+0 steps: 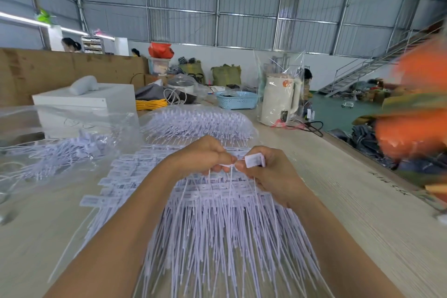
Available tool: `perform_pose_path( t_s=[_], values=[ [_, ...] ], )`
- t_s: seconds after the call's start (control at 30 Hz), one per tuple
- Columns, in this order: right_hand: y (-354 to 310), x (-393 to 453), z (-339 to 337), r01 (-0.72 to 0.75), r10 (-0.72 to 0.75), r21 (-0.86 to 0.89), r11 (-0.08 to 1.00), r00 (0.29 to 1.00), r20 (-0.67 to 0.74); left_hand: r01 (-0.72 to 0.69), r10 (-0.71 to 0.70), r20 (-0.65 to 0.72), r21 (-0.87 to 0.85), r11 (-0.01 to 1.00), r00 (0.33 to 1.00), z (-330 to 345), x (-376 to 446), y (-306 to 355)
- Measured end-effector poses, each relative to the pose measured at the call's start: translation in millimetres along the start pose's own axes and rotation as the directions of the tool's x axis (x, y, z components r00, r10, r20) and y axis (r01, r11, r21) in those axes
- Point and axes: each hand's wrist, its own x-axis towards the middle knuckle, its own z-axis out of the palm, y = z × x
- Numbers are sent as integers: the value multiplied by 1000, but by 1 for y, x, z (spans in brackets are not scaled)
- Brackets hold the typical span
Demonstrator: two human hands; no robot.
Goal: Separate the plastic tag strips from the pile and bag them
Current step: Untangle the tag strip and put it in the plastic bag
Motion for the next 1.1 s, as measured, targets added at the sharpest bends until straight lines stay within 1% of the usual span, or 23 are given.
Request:
perform_pose_path(
  t_s=[0.07,0.13,0.2,0.23,0.27,0.33,0.4,0.47,0.53,0.6,0.63,0.7,0.77,0.87,0.93,1.03,1.1],
  values=[
    [2,3,0,49,-55,-111,993,998,-45,8,-7,16,-73,997,1000,-3,-2,-1],
    [5,3,-6,27,-36,-79,996,994,-105,29,-27,17,-156,987,1000,-9,-4,-3],
    [4,1,-16,-18,-6,-117,993,980,-200,32,-32,1,-148,988,999,-13,-5,-3],
    [4,1,-22,-49,33,-64,997,971,-237,22,-22,2,-123,992,1000,-13,-6,-2],
    [3,0,-26,-93,103,52,994,965,-242,8,-7,11,-98,995,1000,-12,-6,-1],
    [1,1,-34,-193,253,303,933,952,-173,-11,13,31,-68,998,999,-8,-6,0],
    [-2,1,-38,-283,358,466,839,930,-80,-13,16,59,-54,998,998,-6,-5,1],
    [-3,2,-40,-308,387,561,768,922,-24,3,2,97,-52,999,995,-8,-5,0],
    [-4,2,-37,-302,363,600,741,932,20,17,-13,133,-30,999,991,-9,-5,1],
    [-5,1,-28,-278,301,589,759,952,62,15,-15,149,-4,1000,989,-7,-5,3],
    [-5,1,-22,-262,262,549,793,962,81,13,-13,152,-1,1000,988,-5,-5,5],
    [-7,0,-9,-222,198,391,893,975,103,11,-14,140,18,1000,990,-2,-4,9],
    [-7,0,0,-176,157,267,948,983,91,15,-21,111,55,998,994,-1,-3,11],
    [-5,2,6,-161,165,241,957,986,7,13,-20,92,75,997,996,-2,-3,11],
    [-1,2,8,-165,172,199,966,985,-21,8,-15,92,77,997,996,-1,-4,13],
    [2,2,10,-111,107,121,986,994,40,-22,12,78,135,991,997,-1,-5,17],
    [2,2,10,-53,48,143,988,998,40,-35,24,67,166,985,997,-3,-4,19]
  ],
)
